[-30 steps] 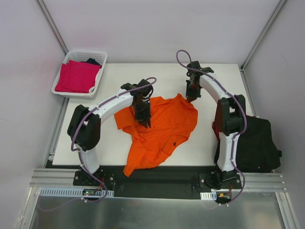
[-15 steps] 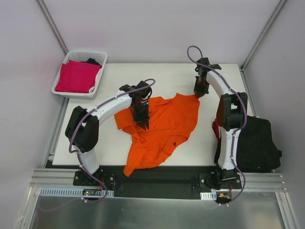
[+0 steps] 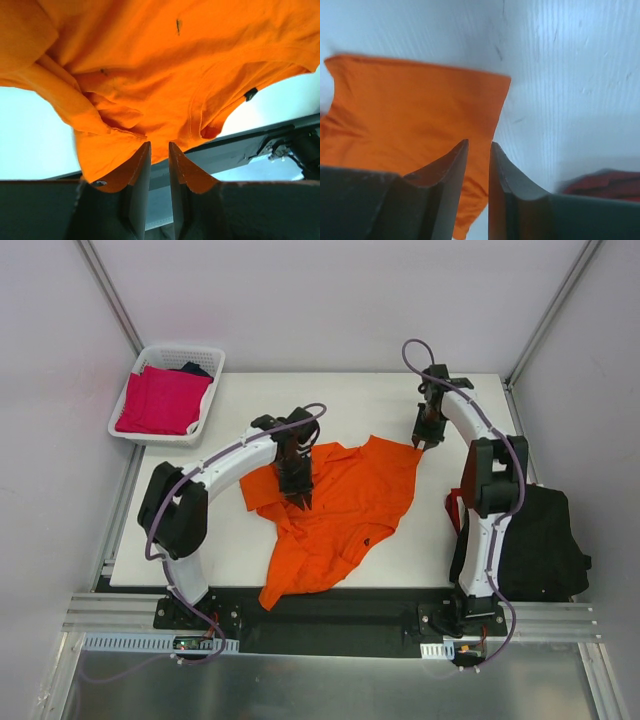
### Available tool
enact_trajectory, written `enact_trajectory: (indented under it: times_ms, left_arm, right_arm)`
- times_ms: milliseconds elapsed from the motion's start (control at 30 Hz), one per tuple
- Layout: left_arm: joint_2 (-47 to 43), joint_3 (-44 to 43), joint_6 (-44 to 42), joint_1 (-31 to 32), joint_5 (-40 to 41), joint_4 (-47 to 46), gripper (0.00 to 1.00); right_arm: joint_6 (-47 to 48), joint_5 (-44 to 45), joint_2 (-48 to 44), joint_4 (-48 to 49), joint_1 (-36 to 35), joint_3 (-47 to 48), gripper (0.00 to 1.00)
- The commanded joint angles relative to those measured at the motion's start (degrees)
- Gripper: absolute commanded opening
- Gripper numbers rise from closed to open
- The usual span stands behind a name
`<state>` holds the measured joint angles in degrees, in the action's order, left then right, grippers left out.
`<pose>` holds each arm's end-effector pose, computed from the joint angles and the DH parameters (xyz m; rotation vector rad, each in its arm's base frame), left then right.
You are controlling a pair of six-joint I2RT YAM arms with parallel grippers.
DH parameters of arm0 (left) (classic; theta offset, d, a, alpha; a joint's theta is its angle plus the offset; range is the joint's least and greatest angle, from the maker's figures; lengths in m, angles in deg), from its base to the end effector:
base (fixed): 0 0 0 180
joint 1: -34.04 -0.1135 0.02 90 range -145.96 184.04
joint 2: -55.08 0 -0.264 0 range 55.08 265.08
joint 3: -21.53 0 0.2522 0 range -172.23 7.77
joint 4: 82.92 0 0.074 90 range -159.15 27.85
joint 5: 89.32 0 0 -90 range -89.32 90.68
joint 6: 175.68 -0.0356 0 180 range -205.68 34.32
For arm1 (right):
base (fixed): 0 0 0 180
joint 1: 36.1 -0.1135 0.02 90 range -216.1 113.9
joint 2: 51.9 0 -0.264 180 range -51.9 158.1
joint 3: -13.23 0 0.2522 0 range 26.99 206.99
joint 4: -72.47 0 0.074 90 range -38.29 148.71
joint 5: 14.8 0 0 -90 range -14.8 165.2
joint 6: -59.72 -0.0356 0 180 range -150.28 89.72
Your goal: Fold and stack the t-shirts
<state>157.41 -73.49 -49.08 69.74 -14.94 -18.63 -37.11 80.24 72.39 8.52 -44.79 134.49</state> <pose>0.2873 -0.2183 0.2366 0.0428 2.9810 -0.6149 0.4585 0.0669 0.2175 -0.0199 2.7316 -0.0440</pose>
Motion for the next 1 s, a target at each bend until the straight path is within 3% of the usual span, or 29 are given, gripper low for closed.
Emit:
enact_trajectory:
  times_ms: [0, 33, 67, 200, 300, 567, 833, 900, 933, 967]
  left_arm:
    - [3.9, -7.9, -1.4, 0.5, 5.8, 4.8, 0.21]
    - [4.9, -9.2, -1.4, 0.4, 7.2, 6.0, 0.23]
    - [6.7, -11.7, -1.4, 0.2, 8.6, 8.0, 0.52]
    - [9.4, -15.2, -1.4, -1.5, 13.3, 9.2, 0.9]
    - [11.8, -17.2, -1.4, -3.5, 14.4, 9.0, 0.95]
    - [17.0, -18.1, -4.3, -7.4, 14.1, 5.3, 0.91]
    - [20.3, -19.1, -7.3, -7.8, 13.8, 2.7, 0.89]
    - [19.8, -19.0, -6.5, -7.8, 12.6, 2.0, 0.79]
    - [19.0, -18.8, -6.3, -7.8, 12.3, 1.7, 0.67]
    - [18.6, -18.9, -5.9, -7.8, 11.8, 1.2, 0.35]
  right_arm:
    - [-0.8, -7.8, -9.1, -0.3, -2.2, -7.2, 0.27]
    - [-0.6, -9.9, -10.5, 0.5, -3.1, -9.0, 0.27]
    - [0.6, -14.0, -10.9, 0.5, -4.0, -10.5, 0.28]
    - [2.0, -15.2, -13.5, 0.0, -10.8, -15.6, 0.3]
    - [0.5, -17.7, -14.2, 0.3, -12.7, -17.1, 0.31]
    - [4.0, -17.0, -12.5, -5.7, -15.1, -10.7, 0.3]
    - [5.2, -15.2, -14.6, -6.6, -15.0, -13.6, 0.29]
    - [4.6, -15.4, -14.4, -6.3, -15.1, -13.9, 0.3]
    - [4.6, -15.6, -13.9, -6.4, -15.1, -13.7, 0.29]
    - [4.0, -15.7, -13.6, -6.4, -15.1, -13.5, 0.29]
